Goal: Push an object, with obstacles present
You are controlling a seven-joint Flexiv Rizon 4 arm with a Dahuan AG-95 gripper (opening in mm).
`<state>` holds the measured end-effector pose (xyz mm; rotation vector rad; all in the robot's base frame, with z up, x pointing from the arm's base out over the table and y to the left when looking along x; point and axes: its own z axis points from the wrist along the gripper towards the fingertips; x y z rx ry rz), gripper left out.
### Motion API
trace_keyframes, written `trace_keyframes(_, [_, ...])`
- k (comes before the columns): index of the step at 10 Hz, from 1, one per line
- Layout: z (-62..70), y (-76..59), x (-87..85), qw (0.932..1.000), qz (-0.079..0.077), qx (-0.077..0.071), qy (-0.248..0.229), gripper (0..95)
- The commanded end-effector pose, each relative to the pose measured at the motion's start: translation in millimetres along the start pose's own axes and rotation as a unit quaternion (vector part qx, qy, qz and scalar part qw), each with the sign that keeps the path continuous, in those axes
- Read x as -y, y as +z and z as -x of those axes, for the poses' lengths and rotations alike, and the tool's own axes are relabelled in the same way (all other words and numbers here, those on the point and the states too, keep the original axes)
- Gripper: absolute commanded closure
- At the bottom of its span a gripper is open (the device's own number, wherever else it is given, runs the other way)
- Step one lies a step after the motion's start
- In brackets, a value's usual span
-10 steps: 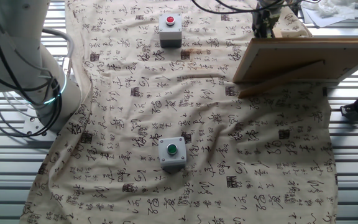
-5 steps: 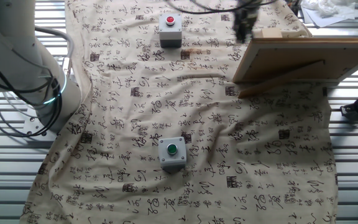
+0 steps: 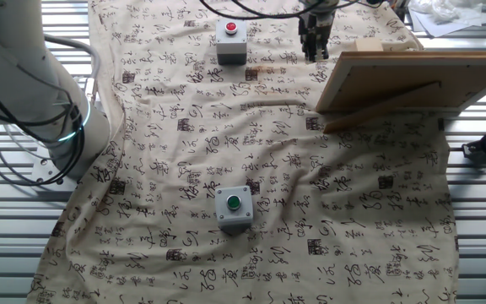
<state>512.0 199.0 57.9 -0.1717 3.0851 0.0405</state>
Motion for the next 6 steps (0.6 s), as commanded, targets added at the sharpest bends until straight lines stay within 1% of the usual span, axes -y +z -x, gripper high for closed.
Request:
trace_keyframes(1, [-0.2,0.2,0.9,0.9999,-0.010,0.000,-0.013,95.0])
trace_keyframes(2, [-0.2,0.2,0.9,0.9998,-0.011,0.002,-0.018,95.0])
trace_keyframes(4, [0.0,0.1,0.8,0.9994,-0.007,-0.002,-0.034,95.0])
trace_keyframes(6, [0.0,0.1,0.8,0.9990,-0.001,-0.002,-0.044,95.0])
